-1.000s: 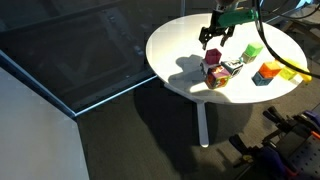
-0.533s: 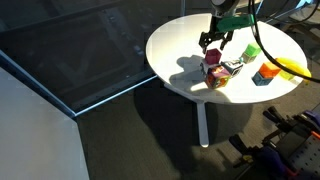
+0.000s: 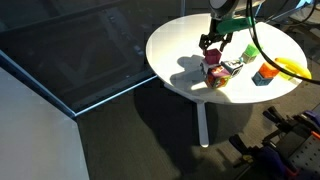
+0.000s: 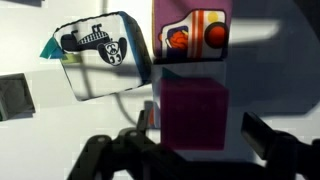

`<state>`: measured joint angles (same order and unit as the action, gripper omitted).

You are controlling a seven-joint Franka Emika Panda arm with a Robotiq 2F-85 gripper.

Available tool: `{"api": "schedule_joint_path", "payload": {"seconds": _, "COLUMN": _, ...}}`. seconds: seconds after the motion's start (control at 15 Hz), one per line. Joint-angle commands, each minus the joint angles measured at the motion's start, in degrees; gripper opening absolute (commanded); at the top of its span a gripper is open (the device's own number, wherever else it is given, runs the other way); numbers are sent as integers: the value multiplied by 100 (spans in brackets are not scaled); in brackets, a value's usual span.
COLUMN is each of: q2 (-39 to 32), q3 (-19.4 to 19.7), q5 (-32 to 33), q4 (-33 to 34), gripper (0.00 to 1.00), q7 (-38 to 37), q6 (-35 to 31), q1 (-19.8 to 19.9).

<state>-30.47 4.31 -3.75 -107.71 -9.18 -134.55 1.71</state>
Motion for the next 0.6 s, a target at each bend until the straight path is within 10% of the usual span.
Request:
{"api": "schedule_joint_path", "payload": {"seconds": 0.0, "q2": -114, "q3": 31, "q5": 127, "q4": 158, "gripper": 66, "q7": 29, "q6": 21, "q1": 5}}
{"api": "schedule_joint_path", "payload": {"seconds": 0.27, "q2": -117, "q3": 46, "q5": 145, "q4": 206, "gripper": 33, "q7": -41, "q6": 129, "q1": -13}}
{"api": "schedule_joint_path", "payload": {"seconds": 0.53, "q2": 86, "q3": 126, "q5": 209, "q4": 129, "gripper": 29, "q7": -183, "q6": 284, "q1": -65}}
